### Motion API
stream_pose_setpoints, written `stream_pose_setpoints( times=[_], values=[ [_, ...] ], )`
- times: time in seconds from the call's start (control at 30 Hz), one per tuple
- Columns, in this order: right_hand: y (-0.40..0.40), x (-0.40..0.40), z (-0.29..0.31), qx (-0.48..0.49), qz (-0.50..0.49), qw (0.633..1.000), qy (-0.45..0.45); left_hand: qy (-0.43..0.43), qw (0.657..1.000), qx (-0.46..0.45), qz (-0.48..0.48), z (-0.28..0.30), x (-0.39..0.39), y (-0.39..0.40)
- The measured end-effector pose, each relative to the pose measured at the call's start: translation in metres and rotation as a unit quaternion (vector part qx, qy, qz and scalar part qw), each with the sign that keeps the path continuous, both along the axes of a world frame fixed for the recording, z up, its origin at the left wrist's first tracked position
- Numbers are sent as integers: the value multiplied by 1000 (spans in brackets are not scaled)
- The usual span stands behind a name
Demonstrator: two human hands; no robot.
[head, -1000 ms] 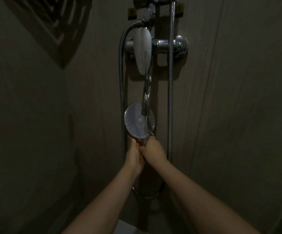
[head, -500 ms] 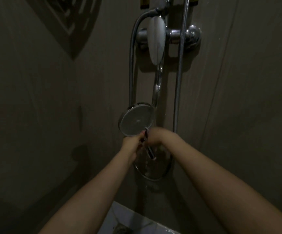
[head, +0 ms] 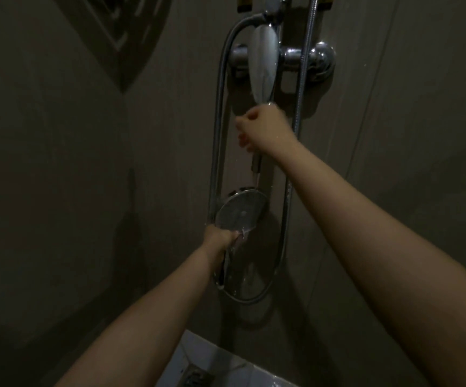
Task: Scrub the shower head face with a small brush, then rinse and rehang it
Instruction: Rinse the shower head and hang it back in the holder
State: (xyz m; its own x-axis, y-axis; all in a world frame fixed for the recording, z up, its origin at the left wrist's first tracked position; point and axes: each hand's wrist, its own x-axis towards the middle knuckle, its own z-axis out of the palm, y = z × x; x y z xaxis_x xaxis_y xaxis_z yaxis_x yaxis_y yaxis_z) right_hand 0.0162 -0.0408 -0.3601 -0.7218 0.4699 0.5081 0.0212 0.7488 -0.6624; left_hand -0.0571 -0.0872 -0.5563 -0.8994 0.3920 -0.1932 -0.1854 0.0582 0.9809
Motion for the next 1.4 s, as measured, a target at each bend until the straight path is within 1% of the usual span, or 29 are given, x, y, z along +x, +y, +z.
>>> stream_pose_setpoints(
  times=[0.07, 0.1, 0.13, 0.2, 0.27, 0.33, 0.4, 0.43, 0.47, 0.5, 0.53, 0.57, 0.6, 0.63, 0.67, 0.7, 0.73, 0.8, 0.83, 0.87, 0.9, 0.93, 1.07, 1.13, 1.2, 1.3, 1.37, 1.4],
  values=[
    [0, 4, 12, -26, 12, 999, 24, -10, 999, 30, -17, 0, 5, 1],
    [-1, 6, 15, -60, 31, 997, 26, -13, 999, 37, -16, 0, 5, 2],
    [-4, 8, 17, -112, 56, 992, 24, -11, 999, 39, -16, 0, 6, 3],
    [-9, 10, 20, -234, 92, 968, 10, -12, 998, 51, -18, 1, 6, 5],
    [-11, 8, 19, -306, 82, 948, -11, -5, 998, 59, -28, 1, 6, 5],
    [-8, 6, 11, -339, 64, 938, 5, 1, 996, 81, -21, 0, 5, 2],
    [-3, 6, -3, -306, 63, 949, 33, 8, 995, 95, 18, 2, 4, -3],
    [-2, 7, -11, -274, 73, 959, 27, 13, 994, 95, 43, 3, 0, -6],
    [-2, 9, -22, -242, 102, 965, -7, 19, 994, 90, 64, 4, -5, -9],
    [-5, 11, -33, -215, 142, 964, -73, 28, 992, 84, 85, 6, -9, -13],
    [-7, 12, -45, -182, 176, 954, -163, 46, 991, 79, 101, 8, -15, -18],
    [-9, 11, -58, -135, 188, 937, -261, 66, 989, 70, 113, 8, -21, -24],
    [-7, 7, -74, -72, 175, 920, -344, 85, 988, 62, 115, 8, -27, -31],
    [-4, 2, -91, -11, 141, 907, -396, 97, 987, 61, 117, 7, -33, -37],
    [1, -4, -110, 32, 101, 904, -415, 97, 986, 68, 115, 6, -37, -43],
    [6, -8, -128, 47, 64, 909, -409, 77, 987, 85, 112, 5, -40, -48],
    [11, -12, -146, 24, 42, 918, -394, 40, 987, 115, 105, 5, -40, -52],
    [8, -13, -173, -96, 59, 935, -337, -35, 981, 184, 58, 12, -38, -57],
    [4, -15, -183, -146, 76, 937, -310, -53, 976, 209, 29, 17, -38, -58],
    [2, -18, -190, -183, 86, 938, -283, -53, 972, 228, 4, 22, -36, -59],
    [0, -22, -193, -200, 84, 941, -261, -48, 967, 249, -12, 29, -34, -59],
    [-4, -24, -193, -203, 81, 945, -243, -40, 963, 266, -23, 35, -32, -59],
    [-17, -36, -182, -154, 26, 974, -162, -16, 945, 325, -14, 53, -30, -60],
    [-21, -41, -177, -148, 9, 979, -138, -19, 939, 344, -9, 58, -34, -61],
    [-23, -44, -171, -142, -1, 978, -155, -6, 945, 328, -21, 58, -32, -67],
    [-24, -42, -167, -142, 1, 967, -213, 26, 958, 281, -44, 54, -24, -70],
    [-26, -40, -172, -142, -4, 964, -223, 26, 961, 272, -31, 51, -22, -70],
    [-28, -39, -174, -144, -9, 966, -215, 23, 962, 270, -25, 51, -22, -70]
  ],
)
